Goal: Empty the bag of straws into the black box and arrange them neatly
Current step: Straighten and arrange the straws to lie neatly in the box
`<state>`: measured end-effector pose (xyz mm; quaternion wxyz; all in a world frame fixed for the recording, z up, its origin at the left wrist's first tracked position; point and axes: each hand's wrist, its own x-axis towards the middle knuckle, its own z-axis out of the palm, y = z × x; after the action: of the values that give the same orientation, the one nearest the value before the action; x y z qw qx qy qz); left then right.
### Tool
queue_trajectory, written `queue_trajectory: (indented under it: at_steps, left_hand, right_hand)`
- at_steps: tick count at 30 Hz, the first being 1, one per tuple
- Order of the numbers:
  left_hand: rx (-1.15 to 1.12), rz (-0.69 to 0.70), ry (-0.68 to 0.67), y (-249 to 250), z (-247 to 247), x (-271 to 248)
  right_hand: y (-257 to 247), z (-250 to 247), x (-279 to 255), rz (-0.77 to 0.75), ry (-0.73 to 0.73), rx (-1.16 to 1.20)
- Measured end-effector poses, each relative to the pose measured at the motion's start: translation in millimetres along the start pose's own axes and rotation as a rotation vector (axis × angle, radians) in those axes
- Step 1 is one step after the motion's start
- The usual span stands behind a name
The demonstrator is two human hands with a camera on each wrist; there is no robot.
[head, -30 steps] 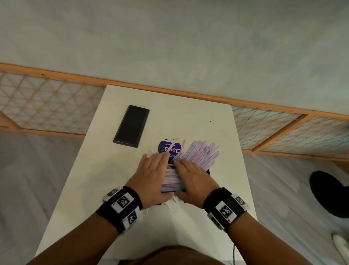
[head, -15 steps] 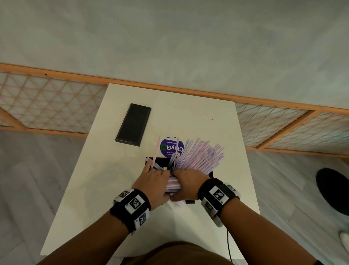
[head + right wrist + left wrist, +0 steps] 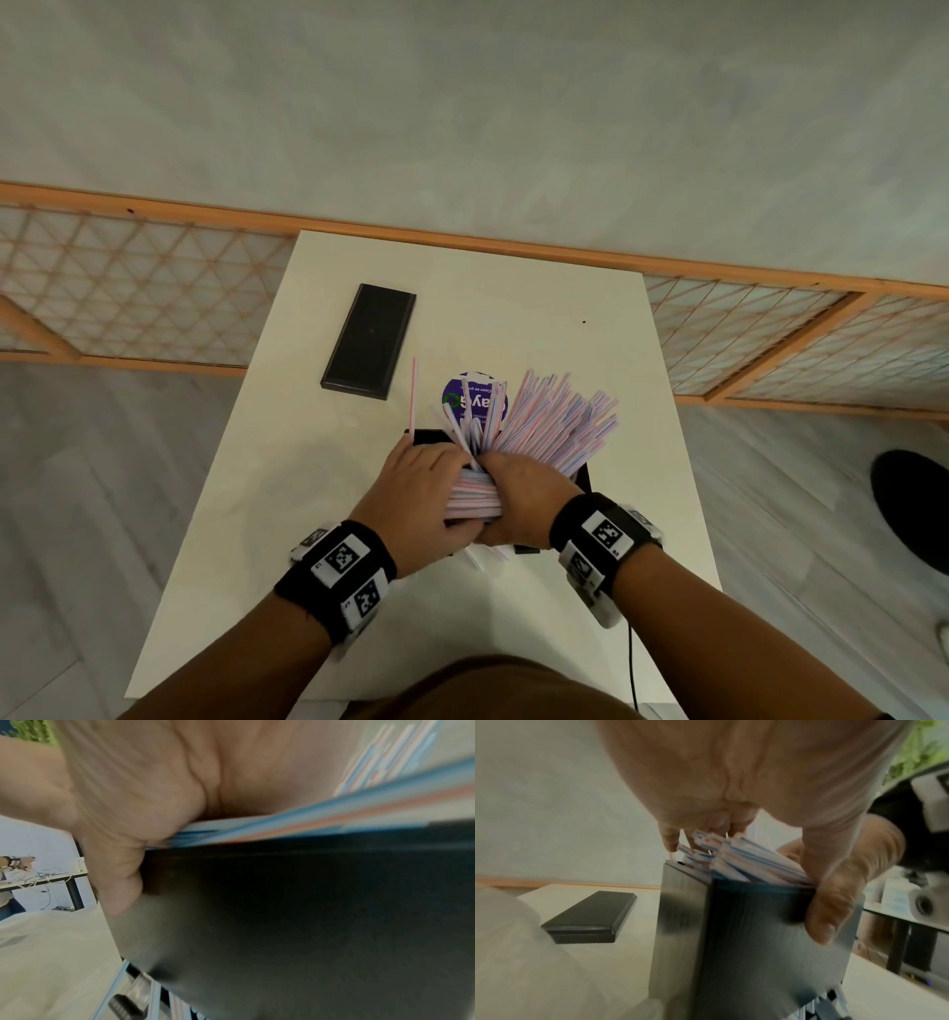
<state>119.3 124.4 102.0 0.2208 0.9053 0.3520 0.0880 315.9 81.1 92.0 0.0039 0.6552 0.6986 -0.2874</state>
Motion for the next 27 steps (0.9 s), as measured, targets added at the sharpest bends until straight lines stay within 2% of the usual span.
queue_trajectory:
  at_steps: [2, 3, 5, 6, 7, 8, 9, 11, 13, 15, 19, 23, 27]
  left_hand:
    - [-0.126, -0.061, 0.169, 0.3, -11.9, -1.5]
    - [-0.164, -0.140, 0.277, 0.3, -17.4, -1.0]
    - [-0.256, -0.413, 0.408, -4.2, -24.4, 4.0]
    - [-0.325, -0.567, 0.369, -7.2, -27.7, 7.9]
    - [-0.399, -0.676, 0.276, -8.5, -31.1, 12.3]
    - [-0.464, -0.730, 0.165, -9.7, -32.9, 16.4]
    - [-0.529, -0.741, 0.074, -10.7, -33.8, 20.7]
    - [-0.584, -0.653, -0.013, -15.9, -29.1, 26.9]
    - [-0.504, -0.539, -0.004, -17.3, -25.3, 30.1]
    - [-0.339, -0.483, 0.049, -18.2, -19.5, 32.7]
    - [-0.157, -0.505, 0.112, -16.0, -15.5, 33.8]
    - [-0.187, -0.494, 0.107, -23.2, -17.8, 32.3]
    - [-0.299, -0.336, 0.091, -21.2, -20.3, 29.3]
  right_hand:
    - [0.4, 0.4, -1.5, -0.002, 0.009, 0.011]
    - [0.6, 0.3, -2.5, -0.003, 0.014, 0.013]
    - [0.7, 0.7, -4.3, -0.014, 0.026, 0.012]
    - [1.0, 1.3, -5.2, -0.025, 0.035, 0.012]
    - [1.0, 1.8, -6.5, -0.040, 0.047, 0.013]
    - [0.8, 2.1, -7.7, -0.056, 0.059, 0.014]
    - [1.1, 2.8, -8.4, -0.076, 0.073, 0.013]
    - [2.0, 4.8, -8.7, -0.106, 0.090, 0.006]
    - [3.1, 6.6, -8.2, -0.120, 0.096, -0.008]
    - [4.3, 8.7, -7.4, -0.124, 0.105, -0.013]
    - [6.5, 12.4, -6.8, -0.126, 0.123, -0.014]
    - [8.9, 15.3, -6.3, -0.136, 0.151, -0.019]
    - [10.8, 17.3, -6.1, -0.155, 0.170, -0.014]
